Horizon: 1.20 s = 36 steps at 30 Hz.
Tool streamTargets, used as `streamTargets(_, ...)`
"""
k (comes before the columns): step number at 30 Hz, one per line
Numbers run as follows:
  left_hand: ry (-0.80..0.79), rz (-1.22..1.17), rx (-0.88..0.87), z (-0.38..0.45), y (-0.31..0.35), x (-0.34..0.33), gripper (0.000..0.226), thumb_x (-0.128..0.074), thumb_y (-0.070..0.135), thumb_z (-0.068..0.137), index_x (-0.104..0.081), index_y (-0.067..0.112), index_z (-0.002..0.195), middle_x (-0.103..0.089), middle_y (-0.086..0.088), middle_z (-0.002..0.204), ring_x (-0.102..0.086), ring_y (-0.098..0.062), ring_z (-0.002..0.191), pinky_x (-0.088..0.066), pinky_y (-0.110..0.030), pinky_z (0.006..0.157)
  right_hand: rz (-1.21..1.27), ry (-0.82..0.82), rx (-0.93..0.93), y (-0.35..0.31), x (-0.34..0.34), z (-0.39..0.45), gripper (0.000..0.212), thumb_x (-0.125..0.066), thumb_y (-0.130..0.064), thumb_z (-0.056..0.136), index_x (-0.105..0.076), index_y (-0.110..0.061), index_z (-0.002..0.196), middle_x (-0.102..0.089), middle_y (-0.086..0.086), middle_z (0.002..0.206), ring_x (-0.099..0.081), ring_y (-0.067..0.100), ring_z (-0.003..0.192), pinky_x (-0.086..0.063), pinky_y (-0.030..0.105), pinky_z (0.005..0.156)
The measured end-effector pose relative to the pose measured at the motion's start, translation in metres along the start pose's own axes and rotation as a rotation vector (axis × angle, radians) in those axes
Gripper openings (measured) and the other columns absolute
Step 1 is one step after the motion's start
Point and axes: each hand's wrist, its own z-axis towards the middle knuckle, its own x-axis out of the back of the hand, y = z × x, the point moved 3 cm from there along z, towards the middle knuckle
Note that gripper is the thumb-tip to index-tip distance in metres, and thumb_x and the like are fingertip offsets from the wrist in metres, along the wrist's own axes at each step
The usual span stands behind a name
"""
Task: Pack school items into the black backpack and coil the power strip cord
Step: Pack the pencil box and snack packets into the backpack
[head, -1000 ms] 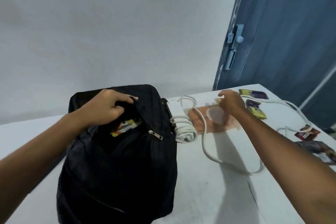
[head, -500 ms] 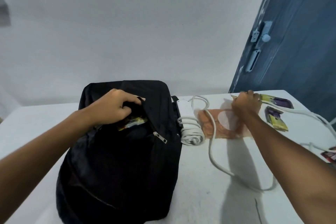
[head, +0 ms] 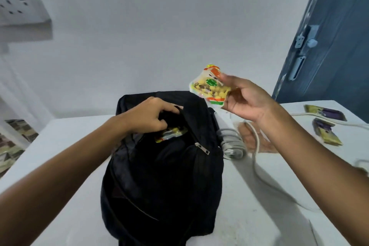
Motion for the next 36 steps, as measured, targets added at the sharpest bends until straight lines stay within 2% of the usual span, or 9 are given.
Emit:
streamTargets(3, -0.005, -0.003, -0.025, -0.005, 0.005, 0.012, 0.037, -0.062, 0.0, 0.071, -0.064, 0.035, 0.083, -0.067, 0.025, 0.075, -0.056, 0.007, 0.059, -0.04, -0.011, 0.06, -0.321, -0.241, -0.051, 0.023, -0.041, -0.013, 0.035, -0.069, 0.011, 0.068, -0.062, -0.007, 0.098, -0.072, 0.009, 0.087, -0.071, 0.023, 0.08, -0.059, 0.038, 0.071)
streamTargets(6, -0.073, -0.01, -0.053, -0.007, 0.006, 0.025, 0.039, -0.055, 0.01, 0.075, -0.07, 0.028, 0.106, -0.068, 0.02, 0.113, -0.057, 0.014, 0.1, -0.044, -0.011, 0.082, -0.972, -0.405, -0.045, 0.052, -0.074, -0.016, 0.027, -0.072, 0.01, 0.071, -0.065, -0.007, 0.089, -0.067, 0.002, 0.079, -0.064, 0.012, 0.072, -0.053, 0.028, 0.064)
streamTargets(10, -0.05, 0.055, -0.118, -0.008, 0.009, 0.047, 0.067, -0.042, -0.014, 0.065, -0.063, 0.008, 0.124, -0.052, 0.01, 0.135, -0.047, 0.03, 0.098, -0.037, 0.001, 0.075, -1.748, -0.149, 0.409, 0.092, -0.094, 0.01, 0.014, -0.062, -0.001, 0.076, -0.064, -0.01, 0.087, -0.064, 0.007, 0.078, -0.061, 0.025, 0.073, -0.046, 0.032, 0.061)
streamTargets(13, -0.008, 0.082, -0.154, -0.012, 0.014, 0.058, 0.068, -0.038, -0.004, 0.063, -0.064, 0.011, 0.124, -0.052, 0.013, 0.135, -0.048, 0.013, 0.118, -0.039, -0.005, 0.091, -2.081, -0.097, 0.922, 0.127, -0.108, 0.024, 0.015, -0.054, -0.012, 0.078, -0.066, -0.013, 0.07, -0.065, 0.008, 0.069, -0.064, 0.032, 0.072, -0.047, 0.032, 0.061)
streamTargets(16, -0.007, 0.175, -0.158, -0.016, 0.014, 0.058, 0.067, -0.037, -0.001, 0.065, -0.062, 0.012, 0.127, -0.051, 0.01, 0.14, -0.043, 0.002, 0.129, -0.031, -0.002, 0.098, -2.336, -0.066, 0.889, 0.141, -0.116, 0.045, 0.019, -0.059, -0.023, 0.069, -0.069, -0.017, 0.054, -0.065, 0.008, 0.062, -0.063, 0.03, 0.063, -0.046, 0.03, 0.057)
streamTargets(19, 0.025, 0.175, -0.165, -0.02, 0.011, 0.057, 0.069, -0.036, 0.001, 0.063, -0.063, 0.01, 0.125, -0.053, 0.008, 0.139, -0.041, 0.008, 0.124, -0.027, 0.002, 0.095, -2.37, -0.199, 0.698, 0.137, -0.132, 0.055, 0.008, -0.077, -0.01, 0.063, -0.071, -0.006, 0.067, -0.068, 0.013, 0.07, -0.065, 0.029, 0.058, -0.035, 0.026, 0.045)
streamTargets(24, 0.031, 0.13, -0.149, -0.023, 0.011, 0.047, 0.067, -0.036, 0.003, 0.062, -0.065, 0.01, 0.122, -0.053, 0.013, 0.137, -0.055, 0.02, 0.079, -0.035, -0.001, 0.062, -2.309, -0.213, 0.034, 0.154, -0.109, 0.071, 0.036, -0.044, -0.015, 0.096, -0.051, -0.005, 0.13, -0.048, 0.017, 0.136, -0.046, 0.037, 0.123, -0.038, 0.041, 0.096)
streamTargets(31, 0.032, 0.091, -0.099, -0.001, -0.002, 0.025, 0.058, -0.042, 0.002, 0.066, -0.068, 0.012, 0.117, -0.054, 0.021, 0.129, -0.055, -0.001, 0.049, -0.041, -0.013, 0.051, -1.473, -0.609, -0.099, 0.104, -0.097, 0.005, 0.036, -0.056, -0.004, 0.089, -0.061, -0.009, 0.124, -0.063, 0.013, 0.126, -0.058, 0.02, 0.115, -0.044, 0.035, 0.103)
streamTargets(36, -0.078, 0.119, -0.006, 0.03, -0.014, -0.008, 0.055, -0.049, 0.007, 0.068, -0.069, 0.019, 0.118, -0.062, 0.007, 0.128, -0.066, -0.007, 0.093, -0.05, -0.017, 0.081, -0.947, -0.053, -0.031, 0.018, 0.015, -0.022, 0.021, -0.051, 0.006, 0.089, -0.066, -0.006, 0.099, -0.071, 0.016, 0.096, -0.07, 0.024, 0.079, -0.052, 0.025, 0.062)
